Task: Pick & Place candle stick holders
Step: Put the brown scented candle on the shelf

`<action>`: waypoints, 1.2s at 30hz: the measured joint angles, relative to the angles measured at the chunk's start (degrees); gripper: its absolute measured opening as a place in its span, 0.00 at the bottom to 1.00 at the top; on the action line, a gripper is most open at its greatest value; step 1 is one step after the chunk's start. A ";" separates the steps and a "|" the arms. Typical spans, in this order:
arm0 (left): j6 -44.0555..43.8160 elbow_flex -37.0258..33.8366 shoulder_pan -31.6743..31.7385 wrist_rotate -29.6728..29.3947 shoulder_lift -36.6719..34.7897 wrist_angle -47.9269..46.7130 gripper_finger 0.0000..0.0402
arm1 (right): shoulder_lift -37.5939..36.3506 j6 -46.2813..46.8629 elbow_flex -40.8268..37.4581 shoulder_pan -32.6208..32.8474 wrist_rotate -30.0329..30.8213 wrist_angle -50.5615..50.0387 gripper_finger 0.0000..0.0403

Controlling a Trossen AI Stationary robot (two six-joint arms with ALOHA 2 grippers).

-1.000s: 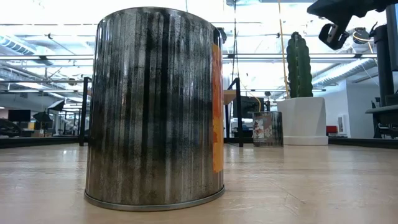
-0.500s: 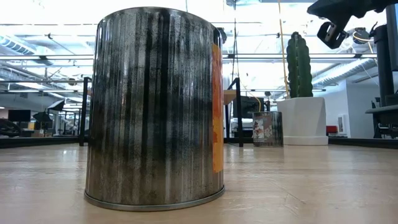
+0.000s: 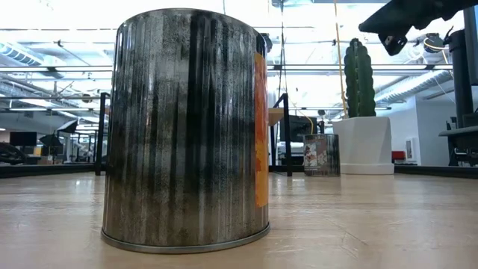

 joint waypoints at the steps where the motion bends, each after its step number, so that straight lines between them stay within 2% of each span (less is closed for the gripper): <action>1: -2.12 0.01 0.25 0.27 -0.02 -1.39 0.52 | 0.00 -0.39 0.00 0.00 0.67 -0.11 0.00; 9: -20.37 0.00 1.46 5.65 0.74 -14.49 0.52 | 0.00 -2.02 0.00 0.00 1.65 -2.00 0.00; 16: -23.82 -2.90 0.07 7.84 3.36 -14.48 0.52 | -0.02 -0.21 0.00 0.00 1.52 -4.85 0.00; 22: -26.39 -13.28 -2.93 8.35 3.11 -4.52 0.52 | -0.02 -0.07 0.00 0.02 1.46 -5.08 0.00; 31: -16.03 -27.67 -8.07 8.33 -0.59 18.55 0.52 | -0.02 4.68 0.00 0.02 1.41 -5.99 0.00; 36: -10.54 -33.12 -9.38 11.49 -3.72 25.96 0.52 | -0.01 6.79 0.00 0.02 1.40 -7.41 0.00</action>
